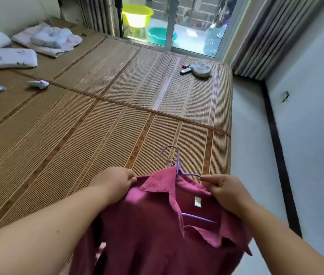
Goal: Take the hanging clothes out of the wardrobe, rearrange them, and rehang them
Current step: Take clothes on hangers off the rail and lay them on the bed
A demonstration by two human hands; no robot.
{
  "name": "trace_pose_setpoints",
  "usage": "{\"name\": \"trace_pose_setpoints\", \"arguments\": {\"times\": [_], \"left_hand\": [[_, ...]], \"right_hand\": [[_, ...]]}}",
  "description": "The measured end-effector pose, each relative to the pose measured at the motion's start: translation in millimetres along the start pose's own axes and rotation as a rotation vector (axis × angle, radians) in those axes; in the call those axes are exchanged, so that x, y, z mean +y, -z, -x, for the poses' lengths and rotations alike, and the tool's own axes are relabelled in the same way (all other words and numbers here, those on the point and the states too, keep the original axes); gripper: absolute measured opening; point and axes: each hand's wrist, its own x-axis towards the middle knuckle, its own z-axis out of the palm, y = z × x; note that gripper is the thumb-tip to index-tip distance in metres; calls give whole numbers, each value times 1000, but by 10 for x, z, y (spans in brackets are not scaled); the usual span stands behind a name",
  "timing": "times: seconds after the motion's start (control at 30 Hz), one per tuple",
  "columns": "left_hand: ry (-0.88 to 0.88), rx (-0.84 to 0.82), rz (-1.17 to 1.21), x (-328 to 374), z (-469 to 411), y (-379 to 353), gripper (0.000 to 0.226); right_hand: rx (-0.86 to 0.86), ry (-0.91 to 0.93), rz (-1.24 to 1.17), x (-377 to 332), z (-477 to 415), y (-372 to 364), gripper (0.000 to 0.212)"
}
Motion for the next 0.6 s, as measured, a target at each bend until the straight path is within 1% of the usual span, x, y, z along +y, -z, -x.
{"name": "trace_pose_setpoints", "arguments": {"times": [0.13,0.23,0.37,0.5,0.57,0.6], "left_hand": [[50,-6,-75,39,-502,-432,21],[72,-19,-158,39,-860,-803,19],[134,-31,-219,-24,-1250,-1250,30],[236,-26,-231,-175,-1422,-1578,32],[230,-32,-224,-241,-1423,-1705,35],[225,-56,-219,-265,-1403,-1745,41]], "right_hand": [[17,-53,30,482,-425,-378,21],[10,-138,15,870,-686,-722,17],[-4,-273,89,1342,-993,-1140,20],[-111,-338,161,1603,-1254,-1471,27],[-163,-341,186,1623,-1325,-1602,36],[-181,-337,208,1604,-1339,-1652,41]]}}
